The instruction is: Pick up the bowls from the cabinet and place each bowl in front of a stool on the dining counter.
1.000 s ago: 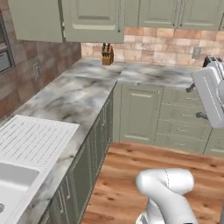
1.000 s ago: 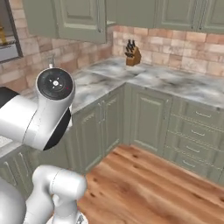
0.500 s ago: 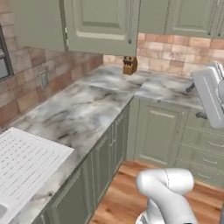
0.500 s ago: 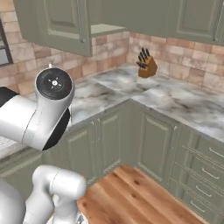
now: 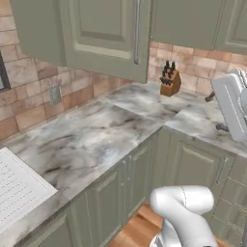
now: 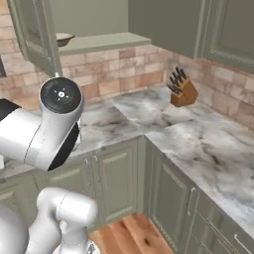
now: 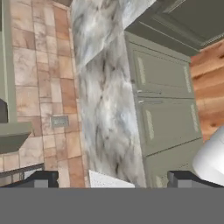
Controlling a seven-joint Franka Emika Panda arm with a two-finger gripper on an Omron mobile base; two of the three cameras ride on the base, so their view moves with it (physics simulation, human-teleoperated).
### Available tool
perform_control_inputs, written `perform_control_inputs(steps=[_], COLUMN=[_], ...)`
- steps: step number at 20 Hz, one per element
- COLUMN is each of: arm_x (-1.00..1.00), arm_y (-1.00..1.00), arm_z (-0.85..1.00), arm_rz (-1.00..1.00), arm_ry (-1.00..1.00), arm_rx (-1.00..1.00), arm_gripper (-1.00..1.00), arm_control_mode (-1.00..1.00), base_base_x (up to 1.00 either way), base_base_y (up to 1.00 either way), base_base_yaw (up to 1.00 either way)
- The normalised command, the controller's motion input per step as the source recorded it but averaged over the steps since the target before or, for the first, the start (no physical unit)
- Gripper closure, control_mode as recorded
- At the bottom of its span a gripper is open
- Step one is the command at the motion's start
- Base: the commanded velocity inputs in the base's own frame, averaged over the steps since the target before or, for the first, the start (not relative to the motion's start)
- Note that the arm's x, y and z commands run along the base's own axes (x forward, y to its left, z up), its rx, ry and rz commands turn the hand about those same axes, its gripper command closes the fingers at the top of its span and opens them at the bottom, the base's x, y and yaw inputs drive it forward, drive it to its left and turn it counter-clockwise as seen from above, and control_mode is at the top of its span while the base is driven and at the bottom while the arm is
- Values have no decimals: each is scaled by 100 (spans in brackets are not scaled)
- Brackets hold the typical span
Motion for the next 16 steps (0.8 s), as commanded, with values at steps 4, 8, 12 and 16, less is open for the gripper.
perform_control_inputs(steps=[4,8,12,16], arm_x=[0,0,0,0], arm_y=[0,0,0,0], arm_z=[0,0,0,0], arm_rz=[0,0,0,0], arm_ry=[0,0,0,0], arm_rx=[0,0,0,0], arm_gripper=[-100,-100,-100,-100], arm_control_mode=[100,100,100,100], base_base_x=[100,100,100,58], base_base_y=[-66,-63,-52,-5], base_base_yaw=[52,53,50,40])
